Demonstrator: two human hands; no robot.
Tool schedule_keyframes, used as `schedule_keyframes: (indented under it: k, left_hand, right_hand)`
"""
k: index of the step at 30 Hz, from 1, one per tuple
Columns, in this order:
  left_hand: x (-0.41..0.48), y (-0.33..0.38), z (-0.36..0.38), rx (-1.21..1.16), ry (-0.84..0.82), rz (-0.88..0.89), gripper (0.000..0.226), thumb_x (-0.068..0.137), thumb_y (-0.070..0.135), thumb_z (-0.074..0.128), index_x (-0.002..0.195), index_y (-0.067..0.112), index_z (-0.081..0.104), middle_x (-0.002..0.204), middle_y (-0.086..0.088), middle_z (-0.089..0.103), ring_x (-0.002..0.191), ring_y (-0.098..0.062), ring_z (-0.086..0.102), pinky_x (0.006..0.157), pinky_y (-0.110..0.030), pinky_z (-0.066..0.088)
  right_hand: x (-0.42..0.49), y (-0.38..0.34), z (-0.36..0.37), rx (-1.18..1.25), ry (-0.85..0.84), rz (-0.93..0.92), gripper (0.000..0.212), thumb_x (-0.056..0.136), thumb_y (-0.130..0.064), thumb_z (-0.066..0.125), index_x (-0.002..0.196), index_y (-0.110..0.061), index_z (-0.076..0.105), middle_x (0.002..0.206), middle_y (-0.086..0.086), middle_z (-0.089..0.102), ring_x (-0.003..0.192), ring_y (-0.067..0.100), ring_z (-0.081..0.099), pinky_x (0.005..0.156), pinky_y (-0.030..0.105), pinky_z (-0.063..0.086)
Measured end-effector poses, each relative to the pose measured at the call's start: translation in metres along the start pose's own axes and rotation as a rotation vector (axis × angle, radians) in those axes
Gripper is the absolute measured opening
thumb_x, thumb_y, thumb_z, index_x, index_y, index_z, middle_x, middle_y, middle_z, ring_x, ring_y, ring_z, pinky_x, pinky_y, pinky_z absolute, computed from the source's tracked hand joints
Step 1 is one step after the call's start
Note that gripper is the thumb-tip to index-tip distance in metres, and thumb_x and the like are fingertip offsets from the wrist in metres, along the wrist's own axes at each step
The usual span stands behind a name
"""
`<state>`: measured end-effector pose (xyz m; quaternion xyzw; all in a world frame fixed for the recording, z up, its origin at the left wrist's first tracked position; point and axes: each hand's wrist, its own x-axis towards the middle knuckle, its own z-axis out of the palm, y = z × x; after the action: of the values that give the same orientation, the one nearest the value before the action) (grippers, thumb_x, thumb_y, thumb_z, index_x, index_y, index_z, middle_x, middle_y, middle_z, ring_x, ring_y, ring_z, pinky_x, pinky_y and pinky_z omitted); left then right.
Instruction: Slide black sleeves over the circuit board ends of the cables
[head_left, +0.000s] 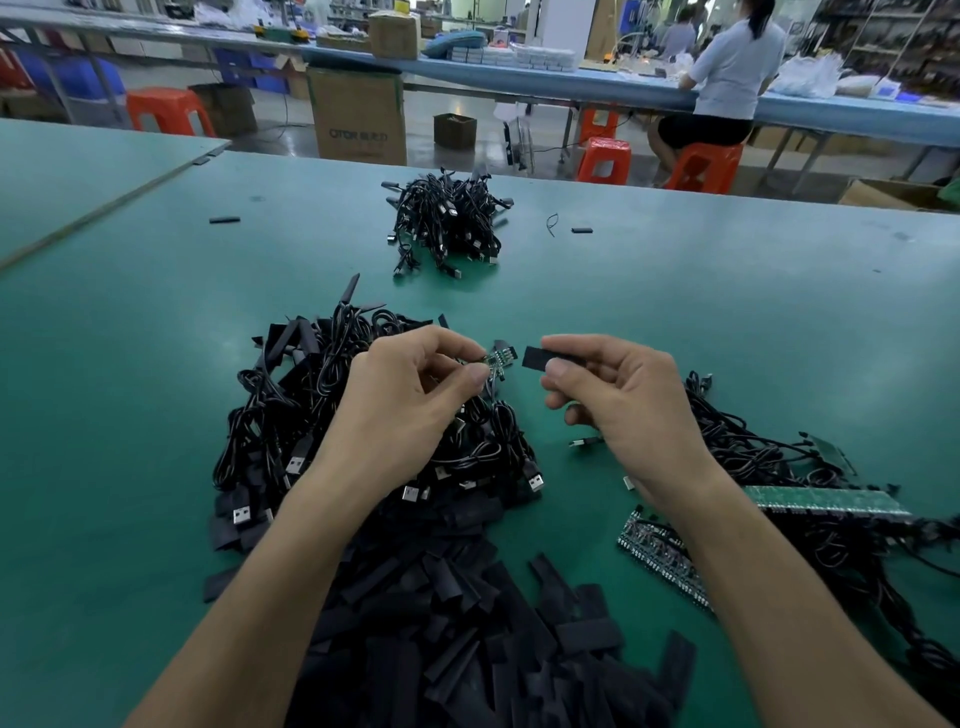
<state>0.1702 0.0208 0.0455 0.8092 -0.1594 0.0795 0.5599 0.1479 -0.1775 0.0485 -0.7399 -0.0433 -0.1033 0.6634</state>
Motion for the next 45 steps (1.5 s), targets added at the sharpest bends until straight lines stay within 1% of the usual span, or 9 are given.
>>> schedule_keyframes:
  k: [6,10,12,14,19,26,32,38,45]
  left_hand:
    - [-0.0006,-0.0004,-0.0006,0.006,0.001,-0.002,0.007,0.089,0.026,0.075,0.092,0.032,0.072,0.078,0.005,0.072,0.072,-0.027,0.066,0.071,-0.049,0.057]
    - [-0.0002,0.0010,-0.0005,0.011,0.008,0.002,0.007,0.089,0.025,0.074,0.091,0.032,0.072,0.077,0.005,0.072,0.069,-0.028,0.064,0.066,-0.046,0.056]
    - [-0.0004,0.0018,-0.0003,0.012,0.009,0.001,0.008,0.090,0.025,0.074,0.091,0.032,0.072,0.077,0.004,0.073,0.070,-0.028,0.064,0.066,-0.045,0.056]
    - [-0.0009,0.0025,0.0000,0.012,0.003,-0.003,0.007,0.090,0.025,0.074,0.092,0.032,0.071,0.078,0.004,0.073,0.070,-0.027,0.065,0.067,-0.043,0.057]
    - [-0.0006,0.0033,-0.0004,0.002,0.001,-0.004,0.006,0.090,0.026,0.074,0.094,0.030,0.072,0.077,0.004,0.073,0.071,-0.027,0.065,0.068,-0.044,0.056]
    - [-0.0005,0.0036,-0.0003,-0.018,0.000,0.012,0.008,0.089,0.023,0.076,0.094,0.029,0.074,0.076,0.011,0.072,0.071,-0.025,0.066,0.070,-0.045,0.058]
    - [-0.0007,0.0039,-0.0001,-0.035,0.002,0.022,0.010,0.087,0.023,0.077,0.095,0.028,0.075,0.078,0.011,0.073,0.075,-0.020,0.069,0.069,-0.038,0.059]
    - [-0.0007,0.0041,0.0005,-0.039,0.002,0.019,0.010,0.087,0.020,0.077,0.095,0.026,0.076,0.083,0.007,0.075,0.078,-0.008,0.070,0.066,-0.019,0.055]
    - [-0.0013,0.0061,0.0019,-0.077,-0.010,0.009,0.011,0.087,0.018,0.077,0.090,0.029,0.074,0.079,0.009,0.076,0.077,-0.007,0.072,0.063,-0.017,0.052]
  right_hand:
    - [-0.0005,-0.0010,0.0017,-0.058,-0.025,-0.063,0.026,0.078,-0.006,0.081,0.095,-0.024,0.075,0.078,-0.015,0.075,0.067,-0.005,0.065,0.064,0.009,0.048]
    - [-0.0018,-0.0036,0.0024,-0.048,-0.031,-0.091,0.022,0.071,-0.025,0.080,0.093,-0.023,0.076,0.076,-0.011,0.075,0.063,-0.003,0.063,0.062,0.010,0.048]
    - [-0.0022,-0.0043,0.0030,-0.051,-0.023,-0.080,0.011,0.075,-0.036,0.074,0.081,-0.027,0.076,0.069,-0.005,0.073,0.057,0.003,0.060,0.056,0.013,0.047]
    - [-0.0024,-0.0025,0.0026,-0.043,-0.010,-0.064,0.019,0.080,-0.040,0.069,0.068,-0.027,0.073,0.061,-0.003,0.068,0.052,0.006,0.057,0.051,0.015,0.044]
    - [-0.0016,-0.0017,0.0022,0.015,-0.021,-0.035,0.012,0.091,-0.017,0.069,0.097,-0.026,0.073,0.062,0.000,0.069,0.052,0.009,0.059,0.050,0.016,0.045]
    - [-0.0002,-0.0034,0.0026,-0.044,-0.029,-0.082,0.028,0.074,-0.010,0.083,0.097,-0.022,0.074,0.079,-0.010,0.077,0.066,0.000,0.068,0.062,0.010,0.049]
    - [-0.0007,-0.0044,0.0035,-0.097,0.037,-0.174,0.025,0.069,-0.031,0.079,0.093,-0.028,0.074,0.076,-0.011,0.076,0.067,0.005,0.071,0.065,0.011,0.050]
    - [-0.0009,-0.0007,0.0036,-0.149,0.113,-0.223,0.017,0.078,-0.015,0.081,0.090,-0.027,0.075,0.077,-0.008,0.076,0.070,0.010,0.074,0.065,0.014,0.051]
    - [-0.0026,-0.0036,0.0050,-0.160,0.068,-0.238,0.027,0.076,-0.014,0.083,0.092,-0.034,0.073,0.076,-0.012,0.076,0.069,0.006,0.072,0.068,0.013,0.052]
